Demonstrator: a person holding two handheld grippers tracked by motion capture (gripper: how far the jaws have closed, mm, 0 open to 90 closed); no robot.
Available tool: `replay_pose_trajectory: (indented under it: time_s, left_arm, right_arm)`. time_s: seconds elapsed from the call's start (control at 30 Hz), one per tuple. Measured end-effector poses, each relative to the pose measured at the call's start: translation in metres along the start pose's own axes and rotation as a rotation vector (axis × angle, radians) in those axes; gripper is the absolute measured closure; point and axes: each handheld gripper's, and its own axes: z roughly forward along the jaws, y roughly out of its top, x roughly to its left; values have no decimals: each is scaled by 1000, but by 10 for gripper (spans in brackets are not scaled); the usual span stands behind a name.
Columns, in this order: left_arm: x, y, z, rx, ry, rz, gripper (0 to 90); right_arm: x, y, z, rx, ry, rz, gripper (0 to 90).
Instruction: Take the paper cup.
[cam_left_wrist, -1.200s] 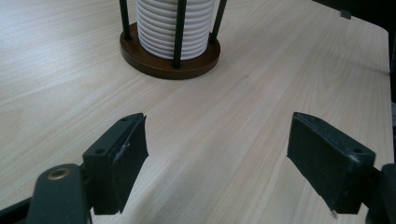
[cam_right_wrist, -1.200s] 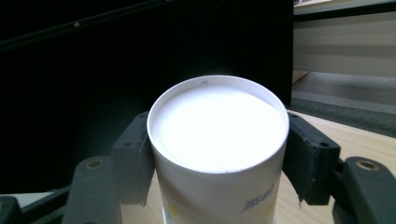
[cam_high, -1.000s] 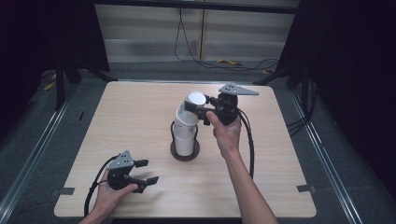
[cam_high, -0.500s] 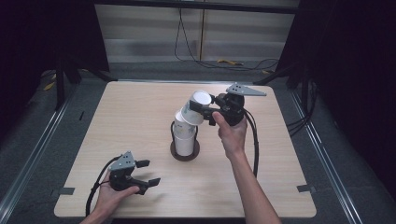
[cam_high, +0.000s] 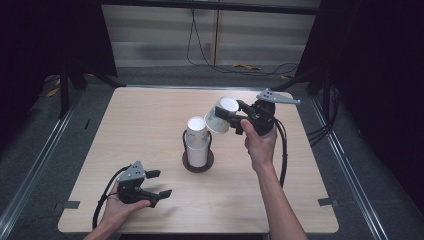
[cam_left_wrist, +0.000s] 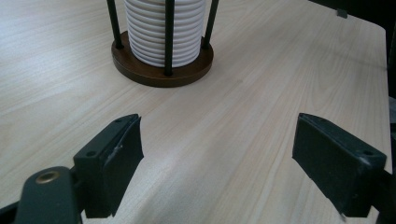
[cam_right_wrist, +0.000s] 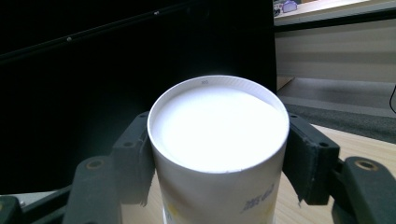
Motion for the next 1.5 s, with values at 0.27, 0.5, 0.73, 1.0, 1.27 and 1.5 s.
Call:
replay_pose_trajectory:
  time_s: [0.27, 0.5, 0.73, 1.0, 1.27, 1.5]
  left_arm:
    - [-2, 3, 0, -10, -30, -3, 161]
    - [-6, 9, 3, -29, -51, 15, 170]
    - [-8, 18, 4, -52, -61, 24, 213]
    - [-9, 29, 10, -50, -86, 15, 181]
    - [-13, 52, 21, -73, -99, 28, 181]
    - [-21, 67, 39, -95, -126, 42, 174]
  right_arm:
    - [-2, -3, -9, 11, -9, -6, 345]
    - [-5, -12, -16, 24, -21, -7, 345]
    - [-7, -22, -25, 47, -28, -2, 346]
    - [-5, -33, -31, 76, -17, 1, 347]
    - [0, -42, -23, 128, 16, -12, 347]
    - [7, -52, -15, 163, 48, -15, 348]
